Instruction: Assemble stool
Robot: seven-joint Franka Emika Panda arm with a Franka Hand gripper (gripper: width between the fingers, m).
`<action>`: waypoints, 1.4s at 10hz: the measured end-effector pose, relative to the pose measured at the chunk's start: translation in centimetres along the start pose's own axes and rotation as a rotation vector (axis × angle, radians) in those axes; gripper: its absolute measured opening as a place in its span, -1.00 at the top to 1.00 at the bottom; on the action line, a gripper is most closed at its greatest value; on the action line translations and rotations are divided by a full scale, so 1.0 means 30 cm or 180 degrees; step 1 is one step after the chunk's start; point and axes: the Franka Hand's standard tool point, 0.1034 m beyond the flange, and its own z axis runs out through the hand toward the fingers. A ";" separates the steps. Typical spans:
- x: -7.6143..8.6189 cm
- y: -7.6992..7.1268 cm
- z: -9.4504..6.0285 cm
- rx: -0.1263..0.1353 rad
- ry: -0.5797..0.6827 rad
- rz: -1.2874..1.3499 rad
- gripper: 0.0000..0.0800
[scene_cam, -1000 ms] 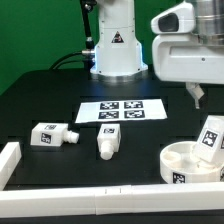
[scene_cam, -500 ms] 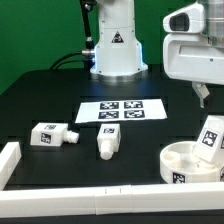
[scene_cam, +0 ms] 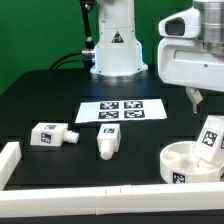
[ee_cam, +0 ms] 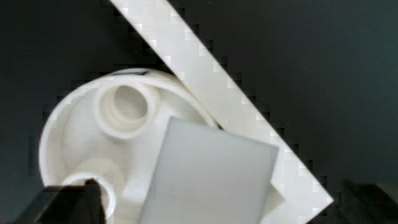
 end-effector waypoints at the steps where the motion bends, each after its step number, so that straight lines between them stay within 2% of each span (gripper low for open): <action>1: -0.002 -0.001 0.001 0.0003 -0.0005 0.0001 -0.62; 3: -0.002 -0.001 0.001 0.0003 -0.0006 0.0000 -0.62; 6: 0.045 0.033 0.030 -0.0052 0.0017 0.0020 -0.62; 9: 0.029 0.032 0.076 -0.0082 -0.0015 0.0029 -0.62; 11: 0.028 0.022 0.070 -0.0072 -0.0010 -0.0125 -0.62; 12: 0.027 0.022 0.071 -0.0071 -0.0013 -0.0098 -0.52; 13: 0.026 0.022 0.071 -0.0071 -0.0014 -0.0073 -0.52; 14: 0.025 0.021 0.071 -0.0067 -0.0017 0.0005 -0.18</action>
Offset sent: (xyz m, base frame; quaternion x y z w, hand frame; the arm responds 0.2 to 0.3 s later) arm 0.0000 0.0000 0.0000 0.0000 0.0000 0.0000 1.0000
